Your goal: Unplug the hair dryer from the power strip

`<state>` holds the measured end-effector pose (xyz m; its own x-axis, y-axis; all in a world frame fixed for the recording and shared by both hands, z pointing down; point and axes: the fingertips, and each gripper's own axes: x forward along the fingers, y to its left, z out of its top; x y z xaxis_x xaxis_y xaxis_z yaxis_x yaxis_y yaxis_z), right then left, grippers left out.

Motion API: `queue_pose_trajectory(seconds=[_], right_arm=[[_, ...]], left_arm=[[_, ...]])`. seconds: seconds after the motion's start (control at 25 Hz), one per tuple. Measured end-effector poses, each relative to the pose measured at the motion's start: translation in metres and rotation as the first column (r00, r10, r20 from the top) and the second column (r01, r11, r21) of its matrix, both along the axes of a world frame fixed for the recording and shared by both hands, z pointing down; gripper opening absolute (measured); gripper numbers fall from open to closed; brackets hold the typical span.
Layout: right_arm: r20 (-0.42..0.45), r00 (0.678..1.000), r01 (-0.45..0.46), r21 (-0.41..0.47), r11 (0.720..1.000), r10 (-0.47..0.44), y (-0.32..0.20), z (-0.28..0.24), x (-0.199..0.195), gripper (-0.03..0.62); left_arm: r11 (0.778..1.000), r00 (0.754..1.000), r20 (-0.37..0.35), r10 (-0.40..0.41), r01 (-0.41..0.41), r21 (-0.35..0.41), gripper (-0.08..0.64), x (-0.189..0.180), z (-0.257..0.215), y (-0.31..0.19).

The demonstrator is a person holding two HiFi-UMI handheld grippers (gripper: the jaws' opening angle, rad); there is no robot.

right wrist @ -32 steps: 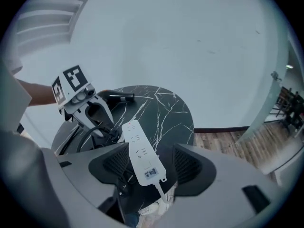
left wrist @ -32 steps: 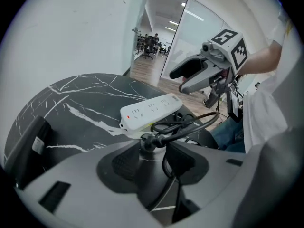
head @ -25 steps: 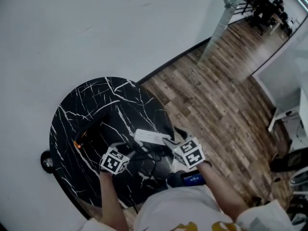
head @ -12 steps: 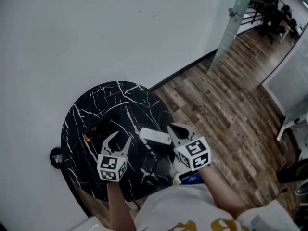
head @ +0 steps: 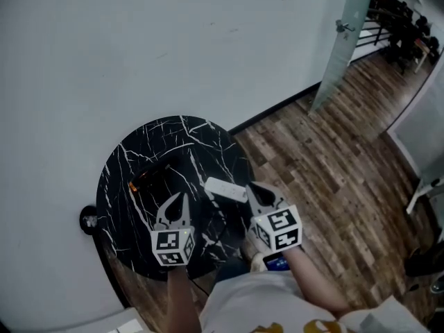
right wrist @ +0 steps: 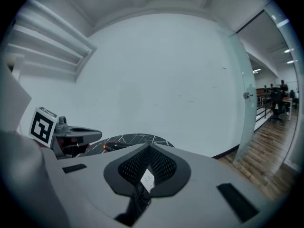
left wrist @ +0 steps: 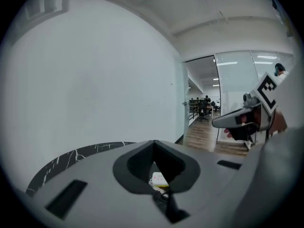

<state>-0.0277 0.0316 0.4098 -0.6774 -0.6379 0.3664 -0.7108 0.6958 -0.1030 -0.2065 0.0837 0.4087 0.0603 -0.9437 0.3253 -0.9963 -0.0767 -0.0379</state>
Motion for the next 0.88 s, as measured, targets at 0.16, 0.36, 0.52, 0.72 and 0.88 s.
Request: queue_pose_trajectory(seconds=[0.16, 0.36, 0.52, 0.72, 0.88], right_arm=[[-0.005, 1.000, -0.001, 0.019, 1.000, 0.001, 0.009, -0.006, 0.005, -0.005], [0.003, 1.000, 0.016, 0.050, 0.999, -0.016, 0.016, -0.015, -0.001, -0.005], [0.005, 1.000, 0.029, 0.056, 0.998, -0.030, 0.016, -0.017, -0.002, -0.005], [0.004, 1.000, 0.028, 0.048, 0.998, -0.028, 0.016, -0.010, 0.003, -0.005], [0.004, 0.999, 0.033, 0.045, 0.998, -0.033, 0.014, -0.009, 0.004, -0.005]], left_arm=[[0.999, 1.000, -0.008, 0.011, -0.011, 0.031, 0.000, 0.011, -0.008, 0.009], [0.999, 1.000, 0.008, 0.027, -0.028, 0.039, 0.002, 0.021, -0.010, 0.014], [0.996, 0.999, 0.028, 0.045, -0.047, 0.071, 0.002, 0.026, -0.018, 0.015], [0.996, 0.999, 0.025, 0.047, -0.049, 0.077, 0.002, 0.029, -0.016, 0.016], [0.996, 0.999, 0.021, 0.038, -0.040, 0.083, 0.000, 0.029, -0.017, 0.016]])
